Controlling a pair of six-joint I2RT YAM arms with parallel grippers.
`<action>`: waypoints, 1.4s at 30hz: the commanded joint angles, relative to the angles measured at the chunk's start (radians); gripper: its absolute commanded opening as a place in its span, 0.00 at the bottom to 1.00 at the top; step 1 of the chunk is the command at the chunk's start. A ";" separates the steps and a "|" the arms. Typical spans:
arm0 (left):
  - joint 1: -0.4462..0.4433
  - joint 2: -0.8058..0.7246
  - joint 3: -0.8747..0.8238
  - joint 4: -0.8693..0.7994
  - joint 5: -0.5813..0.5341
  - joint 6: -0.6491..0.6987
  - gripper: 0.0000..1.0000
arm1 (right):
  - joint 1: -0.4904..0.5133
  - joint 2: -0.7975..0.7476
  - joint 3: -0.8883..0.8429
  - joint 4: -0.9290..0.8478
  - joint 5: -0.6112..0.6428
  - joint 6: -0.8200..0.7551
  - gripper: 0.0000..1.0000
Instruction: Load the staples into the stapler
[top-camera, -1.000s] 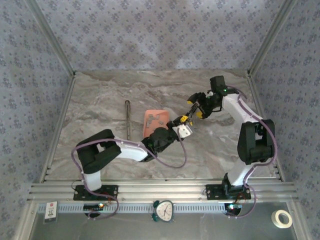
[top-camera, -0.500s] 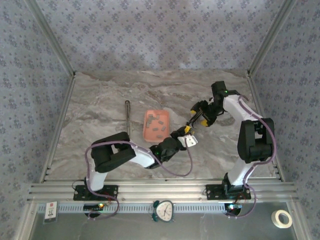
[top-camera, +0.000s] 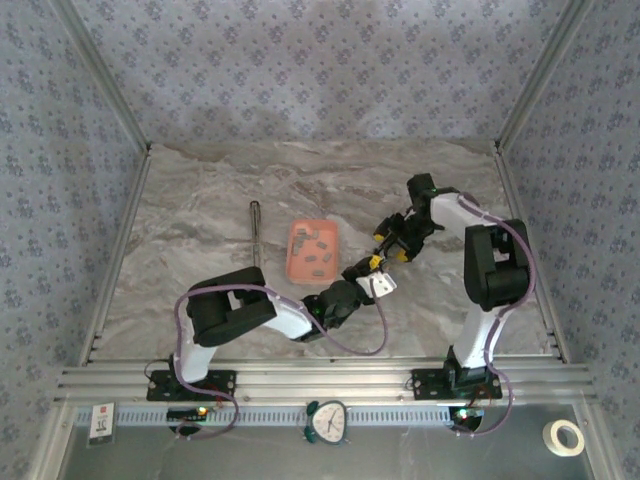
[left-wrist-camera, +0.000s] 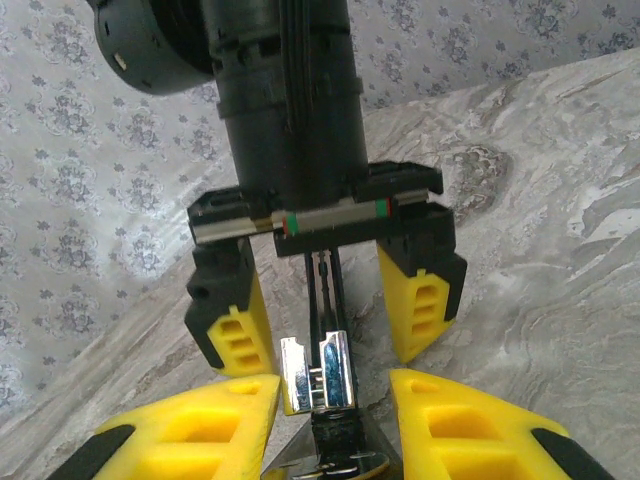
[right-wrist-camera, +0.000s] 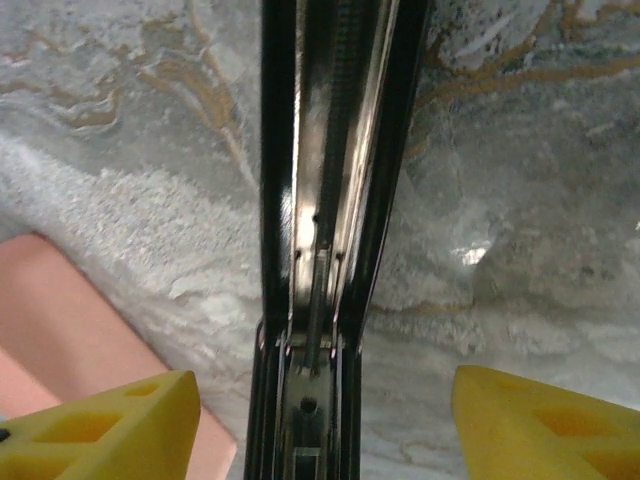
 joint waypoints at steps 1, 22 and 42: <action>-0.005 -0.017 0.018 0.094 -0.021 -0.017 0.00 | 0.002 0.037 0.009 0.035 0.064 0.028 0.65; -0.005 -0.033 0.000 0.074 0.003 -0.031 0.20 | 0.021 0.106 0.101 0.065 0.157 0.024 0.17; 0.001 -0.212 -0.095 -0.052 -0.027 -0.115 0.83 | 0.038 0.124 0.241 -0.064 0.307 -0.172 0.15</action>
